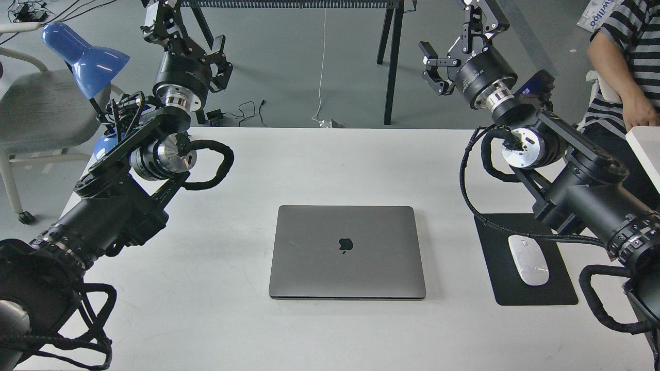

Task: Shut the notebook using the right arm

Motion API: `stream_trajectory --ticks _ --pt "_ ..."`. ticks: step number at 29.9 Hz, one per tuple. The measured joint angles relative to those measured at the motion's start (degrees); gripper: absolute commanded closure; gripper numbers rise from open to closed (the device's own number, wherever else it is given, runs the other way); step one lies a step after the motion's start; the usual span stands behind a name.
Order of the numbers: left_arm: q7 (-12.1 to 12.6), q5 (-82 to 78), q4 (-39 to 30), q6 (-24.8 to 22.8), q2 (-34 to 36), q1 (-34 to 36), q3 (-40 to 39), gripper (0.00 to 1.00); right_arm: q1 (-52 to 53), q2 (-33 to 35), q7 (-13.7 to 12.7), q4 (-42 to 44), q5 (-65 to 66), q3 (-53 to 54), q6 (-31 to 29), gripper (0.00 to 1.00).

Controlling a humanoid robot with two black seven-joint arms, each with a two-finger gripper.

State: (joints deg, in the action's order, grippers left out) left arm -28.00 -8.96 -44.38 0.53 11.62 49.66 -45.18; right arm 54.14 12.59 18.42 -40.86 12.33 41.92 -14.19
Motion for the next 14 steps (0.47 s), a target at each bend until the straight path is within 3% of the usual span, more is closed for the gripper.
stream_trajectory --ticks 14 --pt "0.0 0.0 0.0 0.0 0.0 0.0 0.0 0.0 -2.2 -2.5 0.1 0.2 -0.8 9.9 3.9 0.0"
